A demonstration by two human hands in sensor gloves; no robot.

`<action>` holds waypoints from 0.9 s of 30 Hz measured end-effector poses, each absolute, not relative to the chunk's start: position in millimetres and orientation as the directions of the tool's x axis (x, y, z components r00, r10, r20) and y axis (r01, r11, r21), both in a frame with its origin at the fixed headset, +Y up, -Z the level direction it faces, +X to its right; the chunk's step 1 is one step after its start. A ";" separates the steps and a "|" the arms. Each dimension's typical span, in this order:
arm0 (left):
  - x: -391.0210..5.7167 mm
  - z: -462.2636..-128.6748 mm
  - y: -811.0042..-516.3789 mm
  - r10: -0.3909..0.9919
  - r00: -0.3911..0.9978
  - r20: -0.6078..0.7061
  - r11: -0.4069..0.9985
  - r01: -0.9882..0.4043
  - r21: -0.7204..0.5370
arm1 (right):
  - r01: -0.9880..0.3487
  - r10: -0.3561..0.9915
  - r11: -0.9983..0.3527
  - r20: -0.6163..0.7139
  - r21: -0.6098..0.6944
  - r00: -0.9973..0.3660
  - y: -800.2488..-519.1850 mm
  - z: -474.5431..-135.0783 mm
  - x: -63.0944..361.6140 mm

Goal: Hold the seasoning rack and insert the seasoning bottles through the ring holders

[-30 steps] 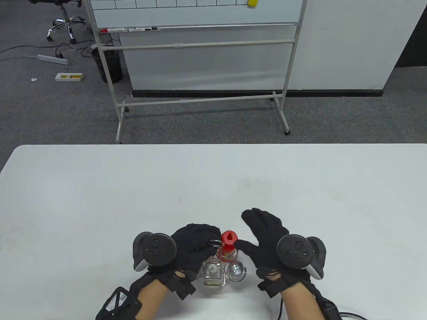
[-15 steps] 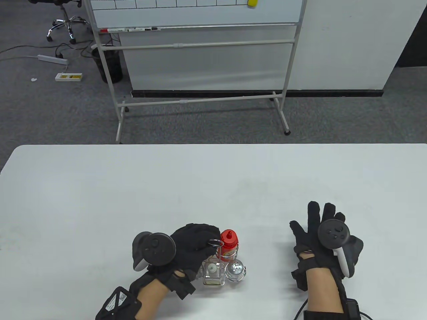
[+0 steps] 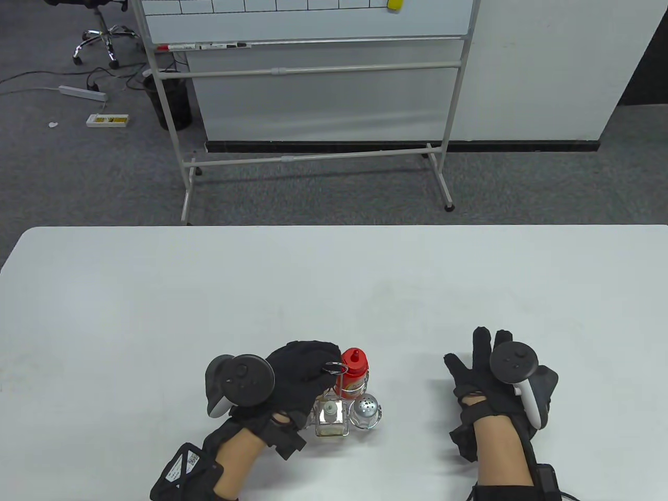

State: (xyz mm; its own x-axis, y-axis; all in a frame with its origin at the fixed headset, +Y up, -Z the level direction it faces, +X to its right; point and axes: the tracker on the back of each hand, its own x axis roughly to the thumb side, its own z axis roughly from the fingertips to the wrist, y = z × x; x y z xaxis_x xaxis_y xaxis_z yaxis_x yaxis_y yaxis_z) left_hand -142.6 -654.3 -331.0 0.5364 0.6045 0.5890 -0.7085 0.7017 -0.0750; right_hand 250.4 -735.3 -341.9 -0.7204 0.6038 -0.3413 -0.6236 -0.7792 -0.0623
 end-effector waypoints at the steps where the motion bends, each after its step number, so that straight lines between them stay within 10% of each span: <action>1: -142.5 -335.0 -648.9 0.606 0.540 0.584 0.702 -0.709 -0.072 | -0.625 0.607 -0.778 -0.334 -0.067 -0.721 -733.2 -341.4 249.8; 14: -141.5 -433.8 -593.6 0.600 0.635 0.487 0.716 -0.698 0.027 | -0.642 0.646 -0.757 -0.278 -0.119 -0.710 -712.6 -330.6 246.3; 27: -152.2 -541.9 -630.1 0.713 0.640 0.285 0.665 -0.747 0.014 | -0.647 0.641 -0.757 -0.289 -0.085 -0.711 -715.1 -331.9 244.8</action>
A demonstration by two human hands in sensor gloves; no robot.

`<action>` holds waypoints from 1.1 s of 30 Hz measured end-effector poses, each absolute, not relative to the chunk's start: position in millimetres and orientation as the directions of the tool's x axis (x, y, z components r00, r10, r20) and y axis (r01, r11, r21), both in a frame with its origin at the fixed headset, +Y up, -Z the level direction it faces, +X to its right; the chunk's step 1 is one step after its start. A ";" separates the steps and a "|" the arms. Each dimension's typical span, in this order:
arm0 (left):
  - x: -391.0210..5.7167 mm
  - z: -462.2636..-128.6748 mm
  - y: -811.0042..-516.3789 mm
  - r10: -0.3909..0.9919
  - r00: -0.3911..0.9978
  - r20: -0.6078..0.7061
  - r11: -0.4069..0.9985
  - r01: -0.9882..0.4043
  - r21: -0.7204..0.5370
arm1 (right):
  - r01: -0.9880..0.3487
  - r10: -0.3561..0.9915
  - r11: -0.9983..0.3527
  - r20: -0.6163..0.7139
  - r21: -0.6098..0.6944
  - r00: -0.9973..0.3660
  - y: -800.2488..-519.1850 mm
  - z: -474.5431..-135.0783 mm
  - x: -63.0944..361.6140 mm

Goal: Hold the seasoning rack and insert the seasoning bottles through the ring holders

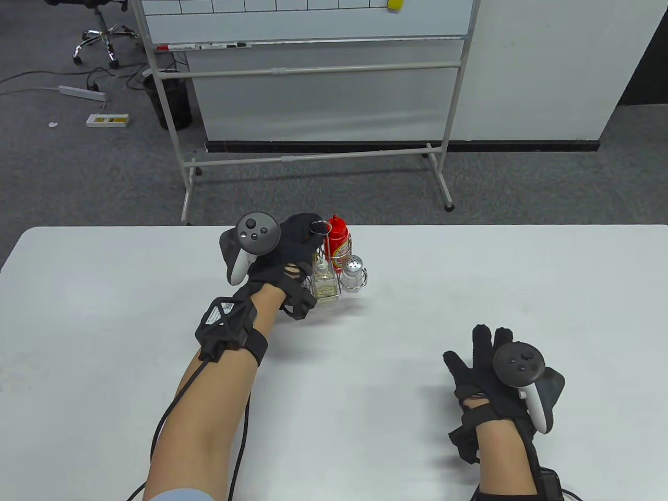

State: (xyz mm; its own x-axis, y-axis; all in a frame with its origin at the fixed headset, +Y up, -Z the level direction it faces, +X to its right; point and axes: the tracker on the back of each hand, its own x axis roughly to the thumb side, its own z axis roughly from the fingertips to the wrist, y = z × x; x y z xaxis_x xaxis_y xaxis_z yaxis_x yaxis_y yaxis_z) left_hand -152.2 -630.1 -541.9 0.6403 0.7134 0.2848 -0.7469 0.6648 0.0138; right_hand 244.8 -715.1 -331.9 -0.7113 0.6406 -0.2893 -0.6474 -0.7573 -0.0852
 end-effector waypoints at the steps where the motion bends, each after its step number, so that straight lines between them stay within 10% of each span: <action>1: -153.6 -546.4 -634.0 0.717 0.643 0.268 0.665 -0.747 0.015 | -0.647 0.640 -0.758 -0.288 -0.085 -0.712 -715.0 -332.0 244.7; 19: -148.0 -563.8 -691.8 0.736 0.645 0.208 0.670 -0.737 -0.086 | -0.649 0.635 -0.759 -0.283 -0.057 -0.719 -715.6 -331.9 240.4; 33: -196.8 -482.6 -639.8 0.680 0.630 0.376 0.704 -0.704 -0.094 | -0.654 0.647 -0.755 -0.213 -0.043 -0.732 -710.7 -330.9 227.5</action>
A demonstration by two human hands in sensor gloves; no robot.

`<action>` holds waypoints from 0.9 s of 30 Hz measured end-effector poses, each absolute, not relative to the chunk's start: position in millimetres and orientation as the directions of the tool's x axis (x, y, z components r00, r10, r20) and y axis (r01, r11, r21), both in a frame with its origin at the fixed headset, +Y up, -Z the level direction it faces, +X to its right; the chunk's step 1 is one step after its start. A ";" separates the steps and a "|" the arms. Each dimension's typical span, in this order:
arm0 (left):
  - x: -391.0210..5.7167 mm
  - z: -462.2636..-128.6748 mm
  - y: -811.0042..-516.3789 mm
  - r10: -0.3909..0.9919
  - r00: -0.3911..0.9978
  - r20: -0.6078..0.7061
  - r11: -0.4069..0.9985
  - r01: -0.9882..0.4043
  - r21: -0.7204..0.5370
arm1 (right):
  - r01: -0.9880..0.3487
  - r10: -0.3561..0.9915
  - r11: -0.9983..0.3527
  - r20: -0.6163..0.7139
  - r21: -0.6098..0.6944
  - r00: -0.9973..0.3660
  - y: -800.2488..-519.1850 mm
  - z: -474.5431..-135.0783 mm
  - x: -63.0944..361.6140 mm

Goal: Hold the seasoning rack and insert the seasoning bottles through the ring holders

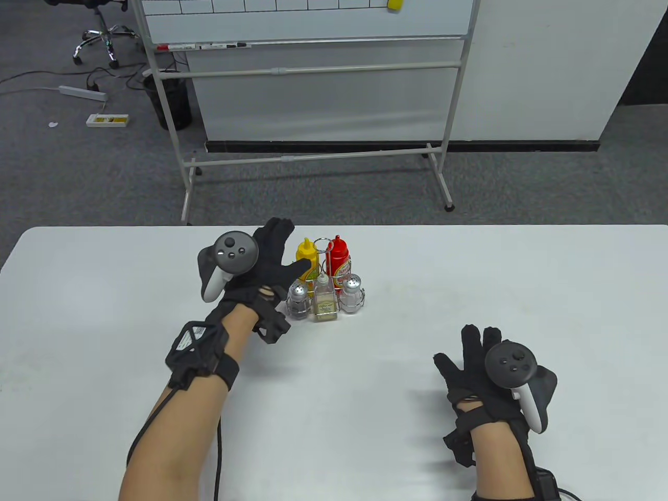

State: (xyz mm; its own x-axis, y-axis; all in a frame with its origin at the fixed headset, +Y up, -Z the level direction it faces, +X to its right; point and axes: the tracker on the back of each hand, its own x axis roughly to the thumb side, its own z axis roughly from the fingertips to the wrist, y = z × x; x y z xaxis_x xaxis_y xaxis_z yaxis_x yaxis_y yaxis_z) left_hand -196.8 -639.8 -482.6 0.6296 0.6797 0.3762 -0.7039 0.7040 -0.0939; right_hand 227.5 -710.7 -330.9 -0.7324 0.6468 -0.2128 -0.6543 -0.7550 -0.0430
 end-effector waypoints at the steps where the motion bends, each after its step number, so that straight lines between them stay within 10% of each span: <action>1: -202.2 -465.7 -636.8 0.648 0.638 0.416 0.725 -0.685 -0.079 | -0.655 0.649 -0.754 -0.196 -0.039 -0.735 -710.1 -330.8 224.6; 12: -227.7 -344.3 -664.1 0.584 0.688 0.430 0.802 -0.571 -0.175 | -0.634 0.638 -0.770 0.042 0.075 -0.769 -708.5 -332.2 175.2; 27: -241.5 -333.4 -723.8 0.541 0.747 0.387 0.841 -0.475 -0.258 | -0.551 0.567 -0.821 0.099 0.149 -0.818 -710.0 -328.7 145.6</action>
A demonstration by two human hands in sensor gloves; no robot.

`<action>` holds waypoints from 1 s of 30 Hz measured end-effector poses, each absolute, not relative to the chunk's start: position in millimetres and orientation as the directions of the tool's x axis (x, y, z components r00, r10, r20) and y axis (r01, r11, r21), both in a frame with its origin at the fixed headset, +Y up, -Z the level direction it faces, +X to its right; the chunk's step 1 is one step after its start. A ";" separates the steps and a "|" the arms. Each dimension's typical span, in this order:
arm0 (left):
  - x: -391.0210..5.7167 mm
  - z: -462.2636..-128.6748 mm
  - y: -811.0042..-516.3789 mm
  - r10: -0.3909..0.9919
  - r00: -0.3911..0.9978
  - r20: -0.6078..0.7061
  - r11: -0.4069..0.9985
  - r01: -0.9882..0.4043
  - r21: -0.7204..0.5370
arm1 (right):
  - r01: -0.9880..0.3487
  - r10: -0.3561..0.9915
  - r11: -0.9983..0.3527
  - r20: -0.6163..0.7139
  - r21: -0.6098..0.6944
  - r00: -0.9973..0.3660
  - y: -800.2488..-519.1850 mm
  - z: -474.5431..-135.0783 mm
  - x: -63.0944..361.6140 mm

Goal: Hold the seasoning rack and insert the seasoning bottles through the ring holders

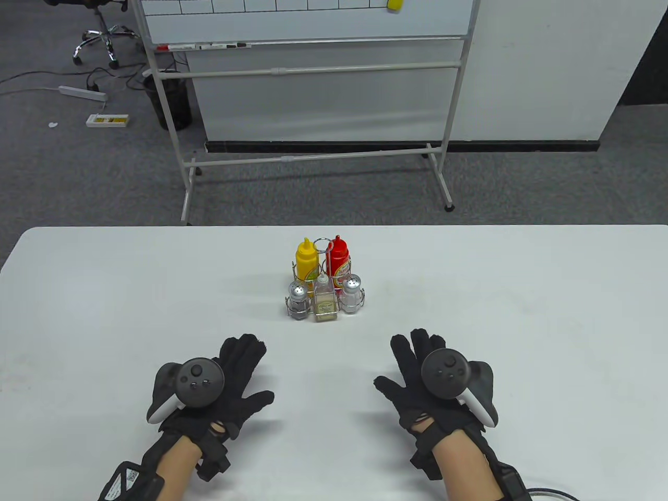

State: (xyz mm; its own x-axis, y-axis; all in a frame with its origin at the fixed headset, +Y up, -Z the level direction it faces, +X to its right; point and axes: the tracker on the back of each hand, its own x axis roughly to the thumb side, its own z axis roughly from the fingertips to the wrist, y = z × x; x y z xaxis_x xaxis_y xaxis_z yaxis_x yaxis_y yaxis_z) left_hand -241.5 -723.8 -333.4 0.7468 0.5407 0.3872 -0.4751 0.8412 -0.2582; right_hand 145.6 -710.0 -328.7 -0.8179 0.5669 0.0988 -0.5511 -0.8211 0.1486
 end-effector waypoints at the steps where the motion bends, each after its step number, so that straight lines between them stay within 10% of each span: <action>1: -241.5 -333.2 -723.7 0.541 0.747 0.387 0.841 -0.473 -0.263 | -0.549 0.565 -0.822 0.097 0.151 -0.819 -710.0 -328.6 145.5; 30: -244.5 -333.1 -722.1 0.485 0.788 0.379 0.874 -0.423 -0.238 | -0.554 0.579 -0.806 0.081 0.207 -0.812 -713.9 -329.3 144.7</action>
State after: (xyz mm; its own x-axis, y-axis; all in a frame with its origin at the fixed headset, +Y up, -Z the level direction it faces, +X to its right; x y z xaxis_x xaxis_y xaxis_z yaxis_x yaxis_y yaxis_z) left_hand -244.5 -722.1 -333.1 0.7883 0.4848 0.3787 -0.4234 0.8742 -0.2378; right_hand 144.7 -713.9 -329.3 -0.8116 0.5785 0.0811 -0.5541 -0.8064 0.2067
